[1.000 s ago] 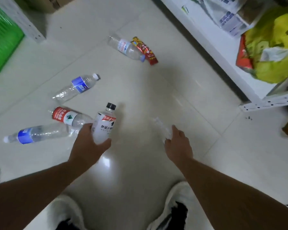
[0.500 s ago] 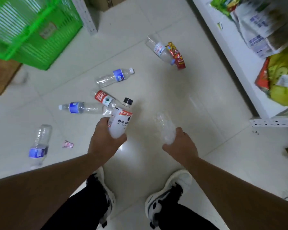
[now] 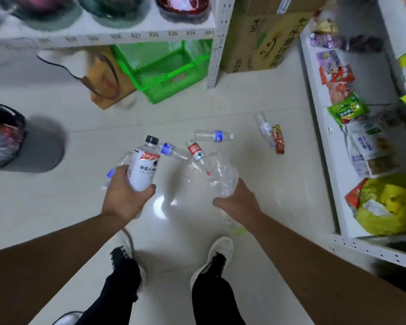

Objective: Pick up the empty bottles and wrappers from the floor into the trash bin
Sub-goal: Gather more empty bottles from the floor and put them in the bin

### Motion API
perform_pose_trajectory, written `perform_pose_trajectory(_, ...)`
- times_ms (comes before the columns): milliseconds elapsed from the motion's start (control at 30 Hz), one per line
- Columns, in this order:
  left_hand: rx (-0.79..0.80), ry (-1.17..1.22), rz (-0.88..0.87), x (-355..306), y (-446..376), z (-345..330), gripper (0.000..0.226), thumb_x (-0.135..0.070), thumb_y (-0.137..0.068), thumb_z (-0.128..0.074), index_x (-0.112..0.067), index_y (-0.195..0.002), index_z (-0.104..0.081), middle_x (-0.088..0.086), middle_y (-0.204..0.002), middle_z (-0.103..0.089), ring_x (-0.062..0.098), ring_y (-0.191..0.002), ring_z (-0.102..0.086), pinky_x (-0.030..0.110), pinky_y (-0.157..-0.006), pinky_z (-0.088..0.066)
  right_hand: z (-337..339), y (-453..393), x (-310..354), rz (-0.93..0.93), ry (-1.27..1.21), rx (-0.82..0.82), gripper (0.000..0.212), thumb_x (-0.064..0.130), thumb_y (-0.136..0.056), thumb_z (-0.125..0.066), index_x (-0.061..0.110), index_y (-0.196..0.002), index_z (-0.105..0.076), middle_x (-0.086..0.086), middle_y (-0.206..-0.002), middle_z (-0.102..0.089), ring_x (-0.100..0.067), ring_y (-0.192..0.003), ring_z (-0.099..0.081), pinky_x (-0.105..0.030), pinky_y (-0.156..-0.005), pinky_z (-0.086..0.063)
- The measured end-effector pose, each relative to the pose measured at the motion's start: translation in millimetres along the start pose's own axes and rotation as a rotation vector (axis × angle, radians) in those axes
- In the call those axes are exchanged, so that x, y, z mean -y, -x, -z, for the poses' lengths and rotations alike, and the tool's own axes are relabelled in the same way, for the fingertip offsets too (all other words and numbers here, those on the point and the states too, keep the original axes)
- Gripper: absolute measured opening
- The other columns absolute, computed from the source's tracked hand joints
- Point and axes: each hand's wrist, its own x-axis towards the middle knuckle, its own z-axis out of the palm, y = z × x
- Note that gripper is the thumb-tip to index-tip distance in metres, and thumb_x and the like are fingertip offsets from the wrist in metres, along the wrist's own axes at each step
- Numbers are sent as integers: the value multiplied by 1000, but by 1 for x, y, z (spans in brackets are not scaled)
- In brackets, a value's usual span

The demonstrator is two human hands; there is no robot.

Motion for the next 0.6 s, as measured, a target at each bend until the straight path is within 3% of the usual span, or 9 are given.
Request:
perform_pose_trajectory(100, -40, 99, 53, 10, 1, 35, 54, -35, -78, -93, -31, -111, -51, -6, -100, -65, -12, -75, -63, 8, -43, -43, -22, 18, 39, 76, -42, 17, 70, 47, -66, -88, 35, -128, -58, 12, -114, -71, -7, -97, -67, -25, -75, -48)
perform_pose_trajectory(167, -26, 138, 66, 26, 2, 62, 53, -37, -78, -93, -33, -113, -53, -8, -102, -65, -2, -82, -67, 10, -47, -45, -47, 30, 68, 140, -102, -18, 64, 47, -67, -91, 45, -123, -60, 23, -107, -70, 11, -89, -65, -16, -71, -48)
perform_pose_trajectory(200, -9, 155, 77, 39, 3, 76, 54, -38, -79, -92, -35, -115, -54, -10, -102, -66, 0, -83, -67, 10, -49, -45, -66, 35, 80, 160, -130, -37, 65, 46, -68, -92, 44, -125, -62, 21, -109, -72, 8, -93, -67, -19, -77, -53)
perform_pose_trajectory(267, 1, 209, 118, 72, 8, 108, 56, -37, -79, -92, -36, -121, -56, -12, -104, -67, -2, -81, -66, 16, -54, -49, -110, 48, 104, 165, -145, -23, 72, 44, -71, -94, 32, -134, -63, 8, -120, -74, -14, -110, -71, -37, -94, -57)
perform_pose_trajectory(367, 2, 223, 154, 125, 13, 174, 51, -38, -78, -91, -47, -116, -59, -16, -100, -69, 0, -83, -67, 21, -58, -50, -181, 72, 141, 144, -125, 85, 73, 44, -75, -94, 20, -136, -63, -8, -125, -74, -34, -115, -71, -55, -101, -58)
perform_pose_trajectory(467, -35, 244, 128, 175, 14, 258, 49, -41, -75, -87, -72, -100, -59, -31, -98, -70, -7, -86, -67, 12, -57, -52, -249, 97, 188, 187, -84, 121, 59, 47, -73, -92, 28, -122, -66, -5, -109, -77, -31, -101, -75, -56, -95, -60)
perform_pose_trajectory(533, -81, 266, 121, 206, 11, 314, 53, -38, -76, -89, -73, -101, -59, -40, -102, -68, -14, -91, -65, 6, -65, -49, -289, 107, 223, 222, -80, 160, 56, 51, -70, -90, 29, -116, -67, -7, -101, -79, -32, -97, -76, -58, -95, -59)
perform_pose_trajectory(600, -151, 301, 128, 237, 9, 361, 49, -38, -77, -91, -65, -106, -63, -36, -103, -69, -11, -89, -67, 7, -64, -50, -326, 115, 258, 241, -80, 223, 67, 57, -65, -89, 29, -121, -66, -13, -105, -79, -36, -100, -76, -58, -95, -60)
